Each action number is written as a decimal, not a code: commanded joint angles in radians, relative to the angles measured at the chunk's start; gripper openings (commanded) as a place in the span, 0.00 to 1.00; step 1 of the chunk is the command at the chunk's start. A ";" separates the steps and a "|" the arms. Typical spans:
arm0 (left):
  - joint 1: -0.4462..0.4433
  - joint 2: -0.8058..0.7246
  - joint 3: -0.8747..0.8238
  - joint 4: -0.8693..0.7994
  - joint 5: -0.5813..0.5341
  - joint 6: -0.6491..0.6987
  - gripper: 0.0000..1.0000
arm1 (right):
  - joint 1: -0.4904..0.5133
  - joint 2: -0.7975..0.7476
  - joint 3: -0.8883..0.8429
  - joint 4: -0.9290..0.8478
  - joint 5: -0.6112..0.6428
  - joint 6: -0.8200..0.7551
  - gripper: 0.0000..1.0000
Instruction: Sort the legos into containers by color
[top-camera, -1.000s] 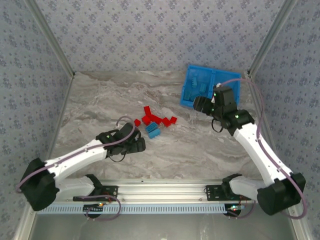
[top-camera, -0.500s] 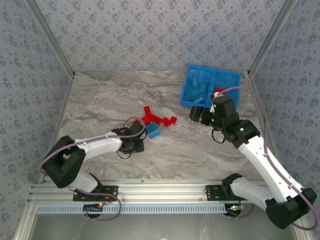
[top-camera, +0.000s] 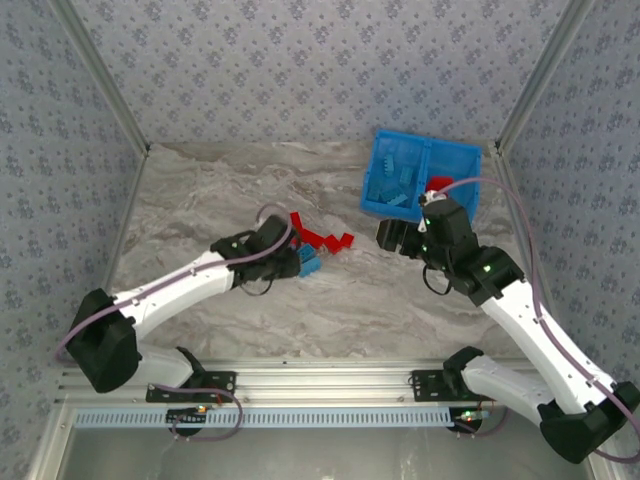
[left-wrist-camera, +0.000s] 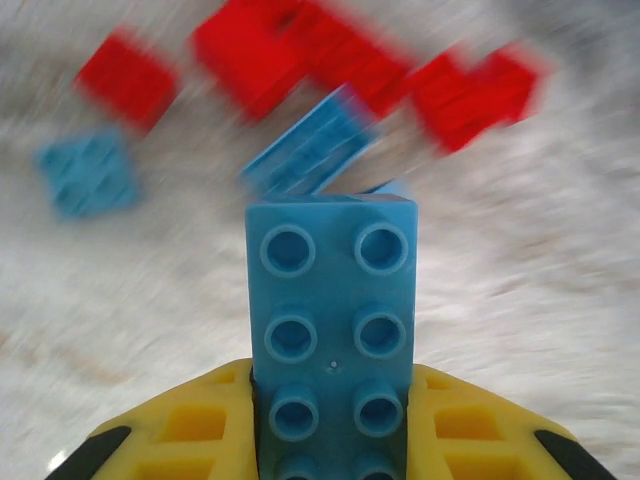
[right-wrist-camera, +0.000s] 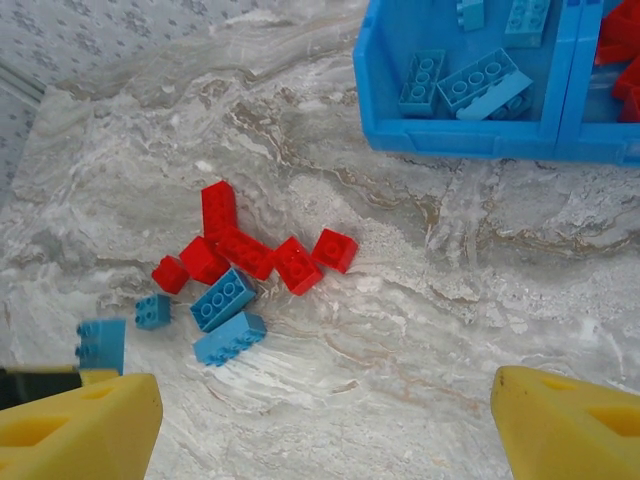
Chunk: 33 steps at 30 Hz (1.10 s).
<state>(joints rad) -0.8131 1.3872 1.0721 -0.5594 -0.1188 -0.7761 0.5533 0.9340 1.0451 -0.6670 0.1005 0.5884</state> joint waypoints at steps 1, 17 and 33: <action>-0.017 0.128 0.221 0.005 0.024 0.111 0.24 | 0.022 -0.032 0.021 -0.021 0.056 0.024 0.88; -0.029 1.184 1.601 -0.229 -0.135 0.395 0.25 | 0.036 -0.117 0.002 -0.121 0.080 0.033 0.90; -0.046 1.310 1.698 0.095 -0.233 0.485 0.57 | 0.043 -0.128 0.008 -0.145 0.066 0.059 0.91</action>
<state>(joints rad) -0.8455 2.7010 2.7071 -0.5201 -0.3084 -0.3099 0.5877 0.8120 1.0439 -0.7834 0.1608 0.6331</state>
